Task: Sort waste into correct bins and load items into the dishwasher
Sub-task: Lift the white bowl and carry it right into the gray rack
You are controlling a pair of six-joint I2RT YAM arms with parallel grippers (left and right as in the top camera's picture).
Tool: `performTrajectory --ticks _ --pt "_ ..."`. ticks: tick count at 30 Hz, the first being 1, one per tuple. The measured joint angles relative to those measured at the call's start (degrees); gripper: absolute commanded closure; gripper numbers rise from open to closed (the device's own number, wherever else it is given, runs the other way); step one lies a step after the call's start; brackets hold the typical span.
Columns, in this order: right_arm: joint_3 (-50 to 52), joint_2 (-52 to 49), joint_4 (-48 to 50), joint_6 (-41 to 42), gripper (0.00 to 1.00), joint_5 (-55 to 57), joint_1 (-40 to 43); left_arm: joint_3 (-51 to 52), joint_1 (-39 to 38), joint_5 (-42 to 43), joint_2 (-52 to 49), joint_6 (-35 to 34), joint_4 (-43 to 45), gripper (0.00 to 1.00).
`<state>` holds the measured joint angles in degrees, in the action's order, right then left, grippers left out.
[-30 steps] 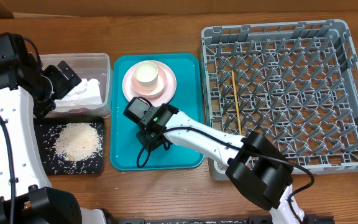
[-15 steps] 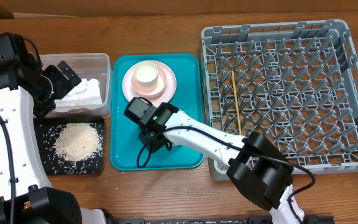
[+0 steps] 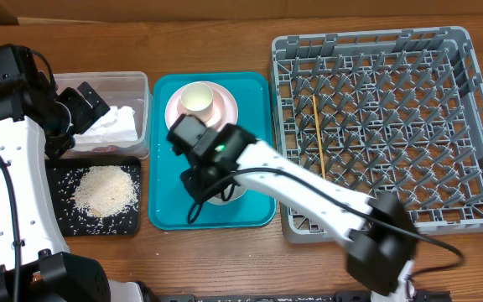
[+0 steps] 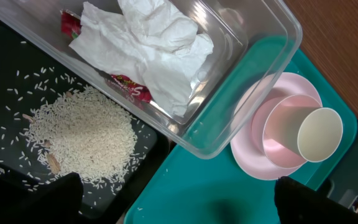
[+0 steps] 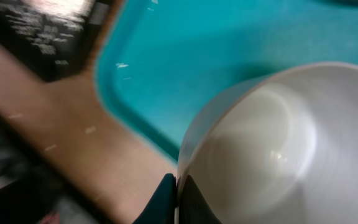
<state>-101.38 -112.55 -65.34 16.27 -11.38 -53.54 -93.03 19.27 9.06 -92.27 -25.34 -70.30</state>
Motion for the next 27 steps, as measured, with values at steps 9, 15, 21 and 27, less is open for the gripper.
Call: performTrajectory --ticks 9,15,21,27 --pt "-1.5 15.4 -3.7 1.5 0.96 -12.4 10.2 0.0 0.0 0.0 0.0 0.0 0.0 0.00" --pt "-1.7 17.9 -10.6 1.7 0.96 -21.9 20.4 0.0 0.0 0.0 0.0 0.0 0.0 0.00" --pt "-1.0 17.9 -14.1 -0.2 0.96 -29.3 30.1 0.0 0.0 0.0 0.0 0.0 0.0 0.00" --pt "1.0 17.9 -15.8 -4.5 0.96 -39.1 36.7 0.0 0.0 0.0 0.0 0.0 0.0 0.00"
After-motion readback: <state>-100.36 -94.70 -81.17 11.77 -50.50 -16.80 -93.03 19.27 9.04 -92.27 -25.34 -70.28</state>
